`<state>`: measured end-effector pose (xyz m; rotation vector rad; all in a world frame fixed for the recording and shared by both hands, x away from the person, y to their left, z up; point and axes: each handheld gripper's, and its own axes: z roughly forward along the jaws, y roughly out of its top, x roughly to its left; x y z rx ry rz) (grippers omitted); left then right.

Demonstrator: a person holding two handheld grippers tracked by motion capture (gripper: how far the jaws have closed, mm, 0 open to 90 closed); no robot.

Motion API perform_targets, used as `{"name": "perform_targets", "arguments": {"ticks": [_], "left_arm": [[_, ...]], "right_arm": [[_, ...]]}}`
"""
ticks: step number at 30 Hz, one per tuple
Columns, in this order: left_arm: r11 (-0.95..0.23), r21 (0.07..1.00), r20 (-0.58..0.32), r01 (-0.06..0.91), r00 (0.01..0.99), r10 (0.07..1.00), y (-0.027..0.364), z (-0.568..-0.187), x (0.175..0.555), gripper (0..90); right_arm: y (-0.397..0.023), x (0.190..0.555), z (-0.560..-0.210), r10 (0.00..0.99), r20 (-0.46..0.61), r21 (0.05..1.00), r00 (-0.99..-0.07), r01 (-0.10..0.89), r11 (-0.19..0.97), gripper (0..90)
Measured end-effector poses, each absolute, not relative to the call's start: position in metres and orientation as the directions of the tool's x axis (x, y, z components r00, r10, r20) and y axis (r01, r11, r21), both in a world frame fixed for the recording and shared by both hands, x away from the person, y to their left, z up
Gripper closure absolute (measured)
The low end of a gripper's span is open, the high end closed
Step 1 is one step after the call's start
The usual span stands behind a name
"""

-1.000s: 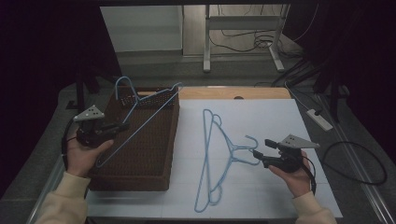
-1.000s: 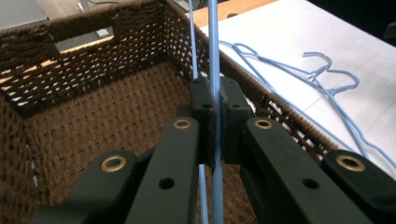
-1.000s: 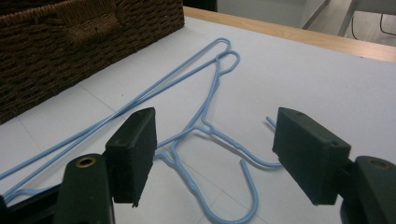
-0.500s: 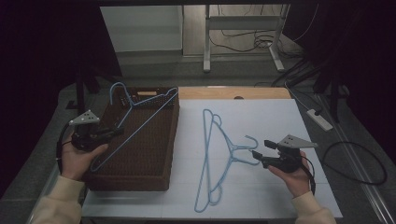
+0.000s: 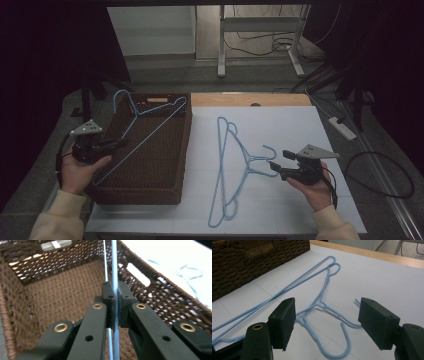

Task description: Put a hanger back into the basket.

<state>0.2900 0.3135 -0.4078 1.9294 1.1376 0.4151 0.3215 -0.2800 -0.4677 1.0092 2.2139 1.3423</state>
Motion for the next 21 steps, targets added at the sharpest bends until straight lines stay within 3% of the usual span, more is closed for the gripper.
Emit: {"name": "perform_targets", "arguments": {"ticks": [21], "left_arm": [[-0.331, 0.664, -0.101, 0.670, 0.519, 0.849, 0.293, -0.435, 0.337, 86.8]], "right_arm": [[-0.277, 0.322, -0.470, 0.724, 0.065, 0.867, -0.687, 0.399, 0.300, 30.6]]}}
